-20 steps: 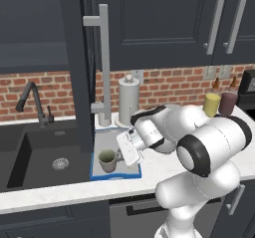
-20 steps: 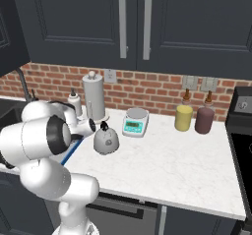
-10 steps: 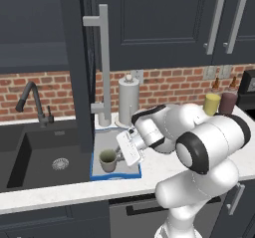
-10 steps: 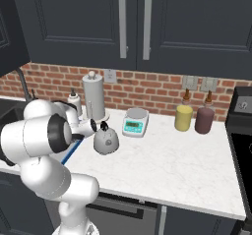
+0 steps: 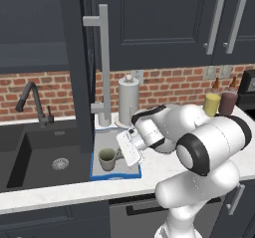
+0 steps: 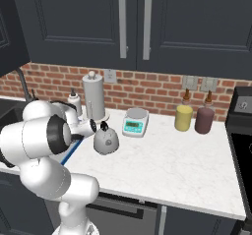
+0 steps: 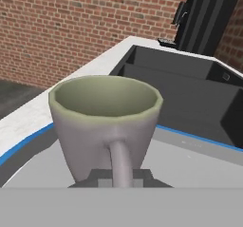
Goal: Pick the kettle from the counter and place it on the tray. Then pick the mug from the cabinet and place it on the tray. Then close the cabinet doors.
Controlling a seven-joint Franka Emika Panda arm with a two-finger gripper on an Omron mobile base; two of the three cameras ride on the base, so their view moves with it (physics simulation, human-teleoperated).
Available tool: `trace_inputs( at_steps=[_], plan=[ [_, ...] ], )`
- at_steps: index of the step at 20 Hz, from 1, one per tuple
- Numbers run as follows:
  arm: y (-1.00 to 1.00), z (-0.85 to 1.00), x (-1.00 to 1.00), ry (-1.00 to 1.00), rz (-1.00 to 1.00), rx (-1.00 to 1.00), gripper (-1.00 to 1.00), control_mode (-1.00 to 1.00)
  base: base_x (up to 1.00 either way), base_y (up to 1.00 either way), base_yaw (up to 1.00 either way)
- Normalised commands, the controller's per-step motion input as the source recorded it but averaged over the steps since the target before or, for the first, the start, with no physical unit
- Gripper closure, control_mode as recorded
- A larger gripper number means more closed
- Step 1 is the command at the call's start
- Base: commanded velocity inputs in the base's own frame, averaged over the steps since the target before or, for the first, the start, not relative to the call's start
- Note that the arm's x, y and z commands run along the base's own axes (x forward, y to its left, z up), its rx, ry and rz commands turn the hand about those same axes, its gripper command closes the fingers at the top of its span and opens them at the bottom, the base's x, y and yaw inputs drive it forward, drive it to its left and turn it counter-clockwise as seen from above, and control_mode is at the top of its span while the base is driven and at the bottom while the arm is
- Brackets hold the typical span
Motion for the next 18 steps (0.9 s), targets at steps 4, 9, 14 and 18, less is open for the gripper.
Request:
trace_inputs(
  at_steps=[4, 9, 14, 18],
  plan=[
    [0.00, 0.00, 0.00, 0.00, 0.00, 0.00, 1.00, -1.00, 0.00, 0.00, 0.00],
    [0.00, 0.00, 0.00, 0.00, 0.00, 0.00, -1.00, -1.00, 0.00, 0.00, 0.00],
    [0.00, 0.00, 0.00, -0.01, 0.00, 0.00, -1.00, -1.00, 0.00, 0.00, 0.00],
    [0.00, 0.00, 0.00, 0.00, 0.00, 0.00, -1.00, -1.00, 0.00, 0.00, 0.00]
  ],
)
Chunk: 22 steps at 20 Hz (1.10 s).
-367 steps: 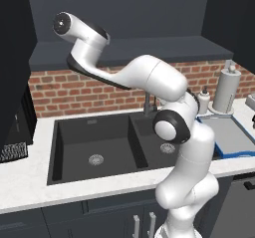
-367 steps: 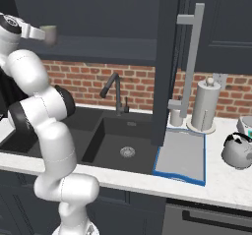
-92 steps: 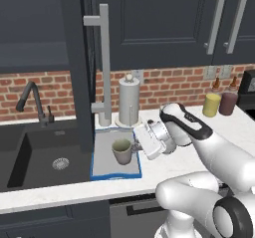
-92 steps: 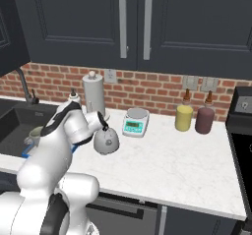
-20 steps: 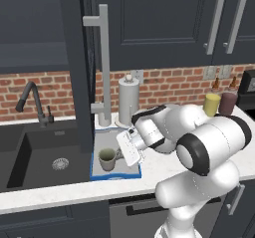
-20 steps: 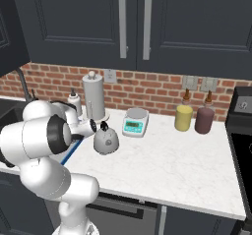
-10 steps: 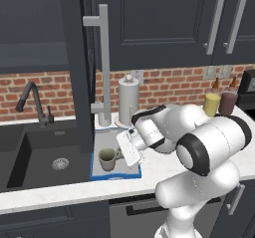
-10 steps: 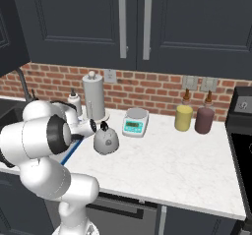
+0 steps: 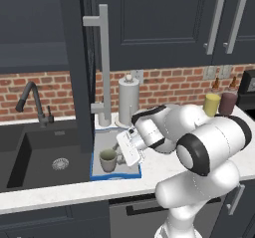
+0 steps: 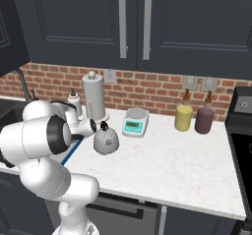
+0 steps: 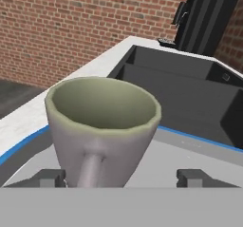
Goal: Pick the kettle from the counter and place it on the tray. Then pick the mug from the cabinet and place it on the tray. Then close the cabinet doors.
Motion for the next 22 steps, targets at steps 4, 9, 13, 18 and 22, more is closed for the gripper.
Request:
trace_inputs(
  at_steps=[4, 9, 13, 18, 22],
  plan=[
    [0.00, 0.03, -0.05, 0.00, 0.00, 0.00, -1.00, -1.00, 0.00, 0.00, 0.00],
    [-0.03, 0.16, -0.17, 0.00, 0.00, 0.00, -1.00, -1.00, 0.00, 0.00, 0.00],
    [-0.14, 0.20, -0.28, 0.00, -0.02, 0.00, -1.00, -1.00, 0.00, 0.00, 0.00],
    [-0.14, 0.29, -0.30, 0.00, -0.06, 0.01, -1.00, -1.00, 0.00, 0.00, 0.00],
    [0.00, 0.40, -0.30, 0.00, -0.14, 0.00, -1.00, -1.00, 0.00, 0.00, 0.00]
  ],
)
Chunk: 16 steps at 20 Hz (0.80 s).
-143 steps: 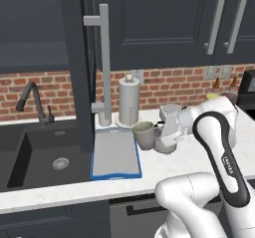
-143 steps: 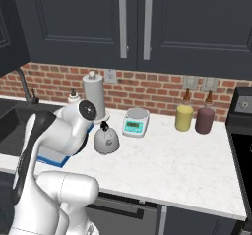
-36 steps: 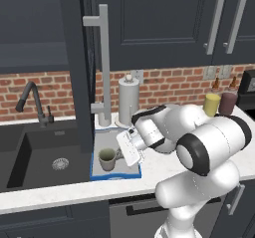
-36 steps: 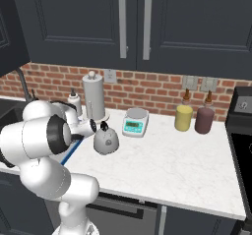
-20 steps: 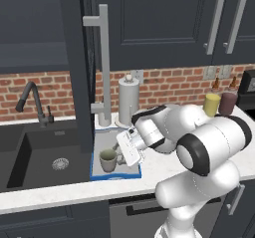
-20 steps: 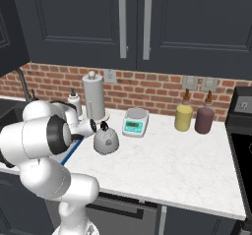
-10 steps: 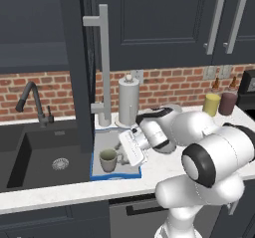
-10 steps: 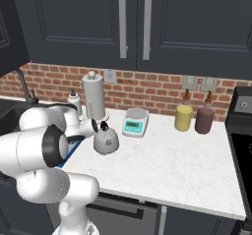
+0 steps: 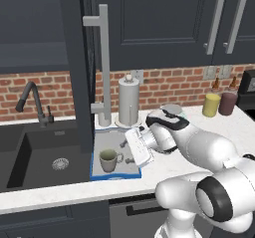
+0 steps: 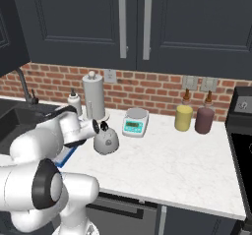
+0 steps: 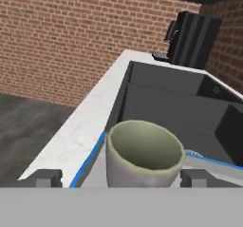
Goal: Pick the kettle from the counter and place it on the tray. Then pick the mug from the cabinet and place it on the tray. Then close the cabinet doors.
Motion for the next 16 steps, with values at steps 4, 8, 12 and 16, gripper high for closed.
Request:
trace_inputs(
  at_steps=[4, 8, 12, 16],
  plan=[
    [-0.05, 0.62, -0.05, 0.03, -0.16, 0.00, -1.00, -1.00, 0.00, 0.00, 0.00],
    [-0.13, 0.75, 0.00, 0.07, -0.19, 0.00, -1.00, -1.00, 0.00, 0.00, 0.00],
    [-0.17, 0.74, 0.00, 0.11, -0.19, 0.00, -1.00, -1.00, 0.00, 0.00, 0.00],
    [-0.19, 0.63, -0.06, 0.12, -0.19, 0.00, -1.00, -1.00, 0.00, 0.00, 0.00]
  ],
)
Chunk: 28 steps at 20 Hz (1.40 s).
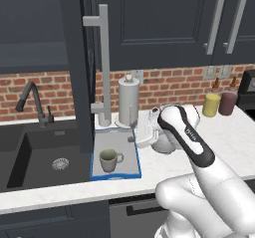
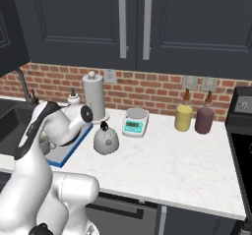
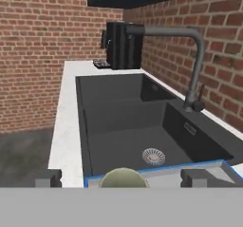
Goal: Pick the kettle from the counter and place it on the tray. Then pick the mug from the cabinet and place it on the tray. Then close the cabinet doors.
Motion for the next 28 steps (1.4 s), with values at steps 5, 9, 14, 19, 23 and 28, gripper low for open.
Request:
trace_inputs(
  at_steps=[5, 9, 14, 19, 23, 28],
  plan=[
    [-0.24, 0.47, -0.21, 0.12, -0.21, 0.00, -1.00, -1.00, 0.00, 0.00, 0.00],
    [-0.28, 0.29, -0.26, 0.17, -0.22, -0.01, -1.00, -1.00, 0.00, 0.00, 0.00],
    [-0.46, 0.14, -0.16, 0.23, -0.27, -0.08, -1.00, -1.00, 0.00, 0.00, 0.00],
    [-0.45, 0.17, -0.11, 0.20, -0.21, -0.15, -1.00, -1.00, 0.00, 0.00, 0.00],
    [-0.42, 0.27, -0.11, 0.21, -0.17, -0.17, -1.00, -1.00, 0.00, 0.00, 0.00],
    [-0.42, 0.25, -0.16, 0.30, -0.17, -0.13, -1.00, -1.00, 0.00, 0.00, 0.00]
  ],
)
